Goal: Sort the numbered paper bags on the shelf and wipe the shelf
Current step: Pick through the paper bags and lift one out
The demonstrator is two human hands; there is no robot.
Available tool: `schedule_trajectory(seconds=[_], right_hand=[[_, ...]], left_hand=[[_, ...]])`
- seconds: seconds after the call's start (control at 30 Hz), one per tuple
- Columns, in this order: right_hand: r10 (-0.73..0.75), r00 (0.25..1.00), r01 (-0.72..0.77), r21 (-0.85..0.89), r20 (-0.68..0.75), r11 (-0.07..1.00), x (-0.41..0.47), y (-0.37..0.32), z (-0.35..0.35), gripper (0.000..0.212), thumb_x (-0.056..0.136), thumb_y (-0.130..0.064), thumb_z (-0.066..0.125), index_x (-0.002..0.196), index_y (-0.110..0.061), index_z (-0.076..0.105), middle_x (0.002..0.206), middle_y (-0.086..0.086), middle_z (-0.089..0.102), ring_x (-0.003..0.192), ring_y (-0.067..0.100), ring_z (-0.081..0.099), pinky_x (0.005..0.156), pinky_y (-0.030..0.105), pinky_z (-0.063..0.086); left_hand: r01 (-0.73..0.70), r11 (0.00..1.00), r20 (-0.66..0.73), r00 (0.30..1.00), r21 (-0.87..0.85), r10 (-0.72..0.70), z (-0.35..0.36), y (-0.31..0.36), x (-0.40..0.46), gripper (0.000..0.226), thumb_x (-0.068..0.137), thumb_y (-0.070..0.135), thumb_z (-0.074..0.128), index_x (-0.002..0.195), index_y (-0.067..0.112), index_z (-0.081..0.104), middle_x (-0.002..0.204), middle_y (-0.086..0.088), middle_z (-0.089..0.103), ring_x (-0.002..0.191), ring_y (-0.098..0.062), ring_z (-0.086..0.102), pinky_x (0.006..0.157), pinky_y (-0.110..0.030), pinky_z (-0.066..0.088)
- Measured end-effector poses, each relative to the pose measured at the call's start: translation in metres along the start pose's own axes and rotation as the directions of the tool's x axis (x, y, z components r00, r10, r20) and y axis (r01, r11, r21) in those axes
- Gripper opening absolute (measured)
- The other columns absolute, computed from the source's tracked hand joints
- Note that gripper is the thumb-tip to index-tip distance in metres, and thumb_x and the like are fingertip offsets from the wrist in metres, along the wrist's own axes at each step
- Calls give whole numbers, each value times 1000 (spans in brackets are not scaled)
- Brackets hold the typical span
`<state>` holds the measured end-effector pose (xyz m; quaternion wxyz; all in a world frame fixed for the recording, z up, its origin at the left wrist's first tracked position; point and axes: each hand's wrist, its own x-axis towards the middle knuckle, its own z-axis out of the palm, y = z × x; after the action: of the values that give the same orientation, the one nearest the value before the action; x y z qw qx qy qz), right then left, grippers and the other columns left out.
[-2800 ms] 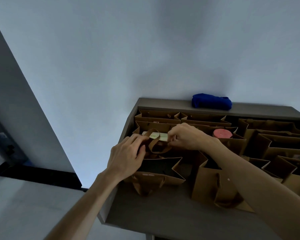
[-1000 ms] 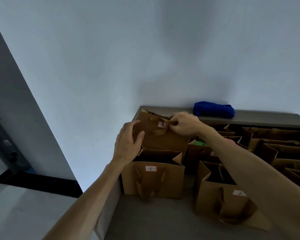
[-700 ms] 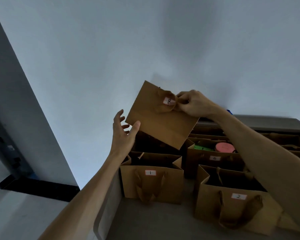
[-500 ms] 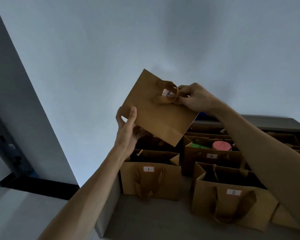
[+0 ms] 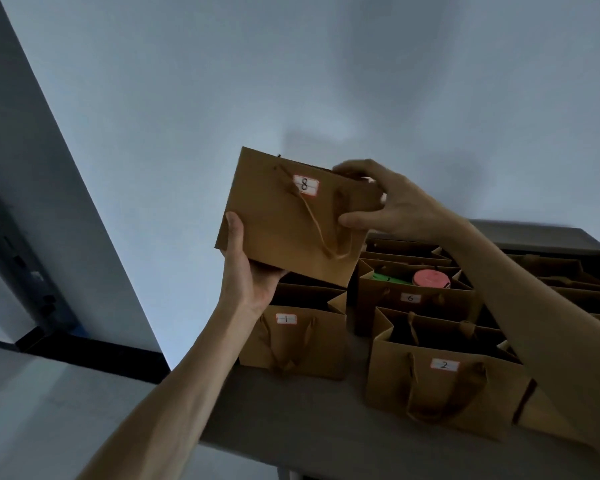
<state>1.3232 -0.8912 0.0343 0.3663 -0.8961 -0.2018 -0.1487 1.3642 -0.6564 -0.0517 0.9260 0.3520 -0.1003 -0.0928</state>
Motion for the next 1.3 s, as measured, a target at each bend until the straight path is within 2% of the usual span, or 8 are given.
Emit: schedule_trajectory(seconds=[0.17,0.4,0.6,0.9,1.03,1.1,1.2,1.3], right_hand=[[64,993,-45,186,-95,981,-10,-1,11,90,79,-27,79,148,-33,21,139,-4,37,124,13,47,91,23,49],[263,965,-245,401,11,882,-32,-8,38,115,66,-34,83,150,-46,5,129,-12,43,107,13,59,87,42,57],[216,967,-165,315,-134,935,-66,-17,73,94,74,-23,83,144,-37,22,133,-14,47,116,1,53,80,13,52],[229,915,-147,253,-333,956,-130,-54,122,87,72,-28,85,140,-36,31,135,2,52,125,27,55,97,53,51],[266,877,-185,232,-400,955,-167,-74,134,74,72,-33,84,131,-39,38,128,-10,56,123,23,56,97,41,52],[354,842,-262,264,-406,928,-192,-77,131,77,71,-13,83,132,-23,37,123,-16,60,119,13,59,92,28,53],[480,782,-371,322,-398,871,-235,-78,121,63,69,0,77,122,3,45,94,-20,68,91,-9,65,71,7,50],[560,732,-467,313,-388,827,-284,-86,106,45,70,-15,84,109,-14,61,93,-19,70,92,-2,66,73,13,53]], left_hand=[[-4,997,-46,999,-75,1,6,-1,-12,58,88,58,55,137,27,48,132,-11,60,117,-37,60,91,-66,47],[0,984,11,1000,-176,2,2,-2,-20,65,85,65,55,138,27,49,137,-13,56,121,-40,56,96,-68,41],[61,965,97,995,-254,-37,-8,-2,-37,66,87,69,45,139,28,48,139,-13,55,123,-40,55,101,-64,40],[312,904,213,943,-293,-256,-44,6,-68,56,90,44,49,141,20,48,143,-12,51,127,-34,52,96,-48,48],[370,907,303,904,-202,-301,-52,-5,-89,51,100,40,32,145,19,41,144,-13,47,137,-37,39,111,-53,32],[439,883,324,870,-168,-371,-52,-15,-100,54,100,39,33,149,17,34,149,-16,38,143,-39,26,117,-54,18],[542,827,383,803,-151,-456,-49,-38,-128,53,102,34,25,151,15,28,151,-19,35,143,-39,26,116,-53,22],[616,783,403,739,-82,-539,-40,-63,-160,49,99,28,34,146,12,37,152,-24,31,142,-42,25,115,-57,21]])
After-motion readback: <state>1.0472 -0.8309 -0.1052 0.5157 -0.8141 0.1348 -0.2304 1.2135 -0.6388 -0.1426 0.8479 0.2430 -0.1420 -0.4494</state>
